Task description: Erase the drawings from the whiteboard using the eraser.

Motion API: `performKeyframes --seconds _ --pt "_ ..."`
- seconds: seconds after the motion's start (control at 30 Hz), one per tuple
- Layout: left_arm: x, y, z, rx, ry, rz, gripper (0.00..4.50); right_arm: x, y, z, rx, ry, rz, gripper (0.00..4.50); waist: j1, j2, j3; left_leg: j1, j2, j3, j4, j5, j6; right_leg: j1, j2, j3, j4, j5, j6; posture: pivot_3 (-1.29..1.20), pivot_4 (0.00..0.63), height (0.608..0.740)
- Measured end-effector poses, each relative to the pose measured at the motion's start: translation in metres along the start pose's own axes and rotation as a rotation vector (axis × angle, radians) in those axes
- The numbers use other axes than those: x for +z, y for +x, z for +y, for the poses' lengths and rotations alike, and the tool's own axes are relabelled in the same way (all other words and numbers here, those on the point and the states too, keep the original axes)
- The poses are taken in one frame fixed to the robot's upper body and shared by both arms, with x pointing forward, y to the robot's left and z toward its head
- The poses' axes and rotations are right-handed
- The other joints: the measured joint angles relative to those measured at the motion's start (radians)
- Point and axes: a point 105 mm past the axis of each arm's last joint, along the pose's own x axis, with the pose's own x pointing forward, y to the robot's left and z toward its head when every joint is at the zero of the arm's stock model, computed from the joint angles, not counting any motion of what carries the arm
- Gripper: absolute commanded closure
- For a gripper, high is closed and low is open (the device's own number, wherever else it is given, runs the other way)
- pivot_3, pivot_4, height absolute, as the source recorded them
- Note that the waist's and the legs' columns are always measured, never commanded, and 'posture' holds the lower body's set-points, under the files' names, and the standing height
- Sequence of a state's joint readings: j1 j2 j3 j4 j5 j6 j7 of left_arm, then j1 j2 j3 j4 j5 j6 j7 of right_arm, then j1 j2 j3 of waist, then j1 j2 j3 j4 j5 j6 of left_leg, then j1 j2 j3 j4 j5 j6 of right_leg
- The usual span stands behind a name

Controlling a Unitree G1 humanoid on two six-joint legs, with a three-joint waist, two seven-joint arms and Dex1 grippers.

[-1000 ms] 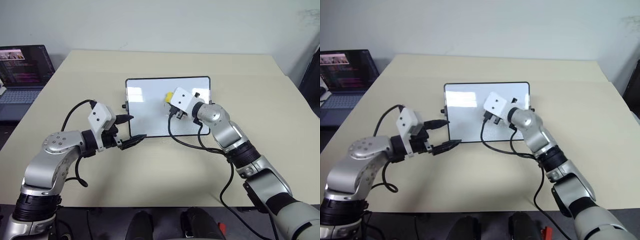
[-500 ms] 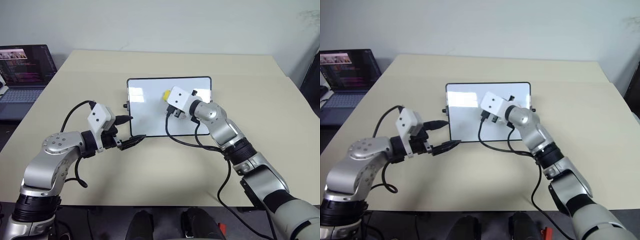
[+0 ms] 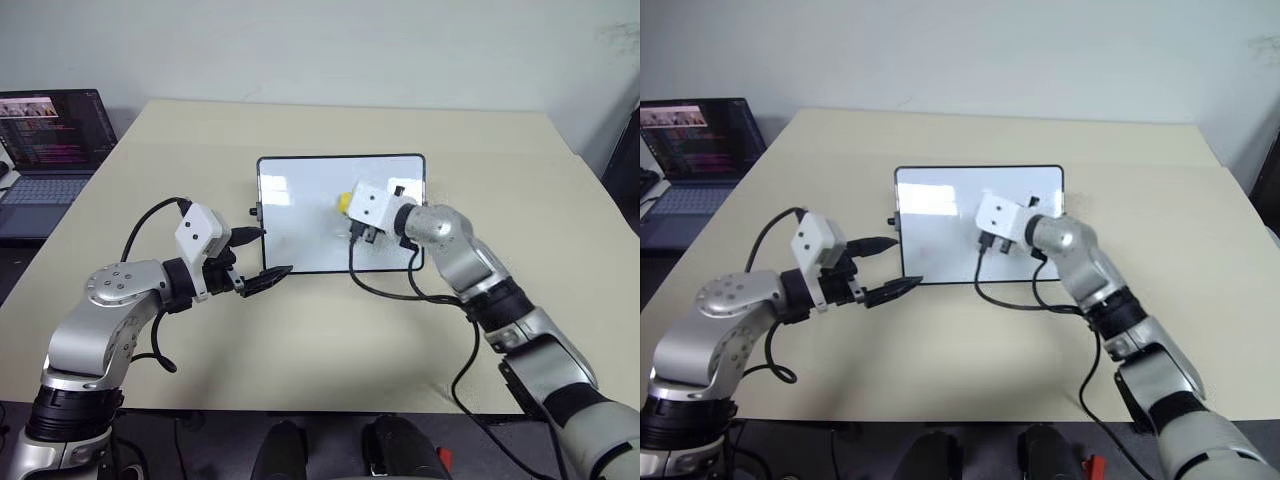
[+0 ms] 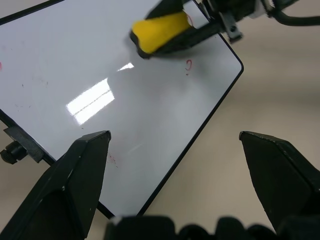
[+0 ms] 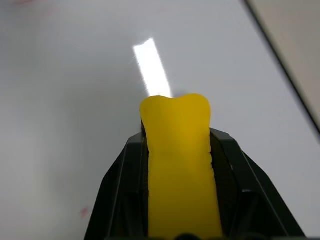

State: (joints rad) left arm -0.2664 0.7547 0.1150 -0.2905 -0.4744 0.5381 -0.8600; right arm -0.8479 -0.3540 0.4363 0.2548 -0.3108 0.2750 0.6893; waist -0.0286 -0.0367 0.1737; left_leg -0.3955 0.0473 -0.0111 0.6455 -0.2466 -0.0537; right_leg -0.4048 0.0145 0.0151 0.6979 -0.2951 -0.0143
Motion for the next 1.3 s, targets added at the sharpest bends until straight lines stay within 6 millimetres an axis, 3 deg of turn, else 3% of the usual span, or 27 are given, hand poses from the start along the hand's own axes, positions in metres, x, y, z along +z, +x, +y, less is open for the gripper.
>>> performKeyframes --seconds 0.1,0.2,0.3,0.4,0.6,0.7,0.83,0.9,1.03,1.2,1.3 --pt "0.002 0.001 -0.003 -0.009 0.007 -0.01 0.0 0.003 0.005 0.003 -0.011 0.003 -0.011 3.2 -0.004 0.0 0.0 0.002 0.0 0.001 0.0 0.0 0.0 0.0 0.001 0.0 0.001 0.0 0.0 0.0 0.15 0.74" --pt "0.003 0.002 -0.004 -0.011 0.008 -0.013 0.0 0.009 0.009 -0.021 -0.159 -0.01 -0.022 3.2 -0.006 0.001 0.001 0.003 -0.001 0.002 0.0 0.002 0.002 0.0 0.002 0.001 0.002 0.0 -0.001 0.0 0.15 0.74" --pt "0.003 0.002 -0.004 -0.012 0.006 -0.016 0.0 0.002 0.002 -0.044 -0.248 -0.002 0.003 3.2 0.0 0.0 0.0 0.002 0.0 0.002 0.0 0.003 0.003 0.0 0.002 0.0 0.001 0.001 -0.001 0.0 0.15 0.74" --pt "0.003 0.002 -0.004 -0.013 0.006 -0.016 0.0 0.002 0.0 -0.036 -0.188 -0.014 0.004 3.2 -0.001 0.0 0.0 0.002 0.0 0.002 0.0 0.002 0.003 0.0 0.002 0.001 0.0 0.002 -0.003 0.0 0.15 0.74" --pt "0.003 0.002 -0.004 -0.014 0.005 -0.017 0.0 -0.003 0.001 0.003 0.007 -0.035 0.023 3.2 -0.002 0.0 0.0 0.003 0.0 0.002 -0.001 0.002 0.003 0.0 0.002 0.001 0.001 0.002 -0.002 0.0 0.15 0.74" --pt "0.003 0.003 -0.004 -0.015 0.006 -0.017 0.0 0.002 0.006 -0.004 -0.063 -0.059 0.006 3.2 -0.005 0.0 0.0 0.003 0.0 0.002 0.0 0.003 0.003 0.0 0.002 0.001 0.001 0.001 0.0 0.0 0.15 0.74" --pt "0.003 0.003 -0.005 -0.016 0.006 -0.017 0.0 0.008 0.007 -0.039 -0.251 -0.076 -0.002 3.2 -0.005 0.001 0.001 0.003 0.0 0.003 0.0 0.004 0.005 0.0 0.002 0.002 0.001 0.002 0.001 0.0 0.15 0.74" --pt "0.003 0.003 -0.004 -0.016 0.006 -0.017 0.0 0.009 0.007 -0.045 -0.275 -0.078 -0.007 3.2 -0.004 0.001 0.001 0.002 0.0 0.004 -0.001 0.004 0.005 0.0 0.002 0.002 0.0 0.002 0.001 0.0 0.15 0.74" --pt "0.003 0.003 -0.004 -0.015 0.006 -0.017 0.0 0.016 0.01 -0.036 -0.202 -0.092 -0.023 3.2 -0.004 0.001 0.001 0.001 0.0 0.004 -0.001 0.004 0.004 -0.001 0.002 0.002 -0.001 0.004 -0.002 0.0 0.15 0.74" --pt "0.003 0.003 -0.005 -0.015 0.006 -0.018 0.0 0.014 0.012 -0.007 -0.059 -0.109 -0.022 3.2 -0.004 0.001 0.0 0.001 0.0 0.003 -0.001 0.003 0.004 -0.001 0.002 0.002 0.0 0.004 -0.002 0.0 0.15 0.74" --pt "0.003 0.003 -0.005 -0.017 0.005 -0.018 0.0 0.013 0.014 -0.01 -0.108 -0.102 -0.022 3.2 -0.004 0.001 0.0 0.002 0.0 0.003 -0.001 0.004 0.004 -0.001 0.002 0.001 0.0 0.004 -0.002 0.0 0.15 0.74"
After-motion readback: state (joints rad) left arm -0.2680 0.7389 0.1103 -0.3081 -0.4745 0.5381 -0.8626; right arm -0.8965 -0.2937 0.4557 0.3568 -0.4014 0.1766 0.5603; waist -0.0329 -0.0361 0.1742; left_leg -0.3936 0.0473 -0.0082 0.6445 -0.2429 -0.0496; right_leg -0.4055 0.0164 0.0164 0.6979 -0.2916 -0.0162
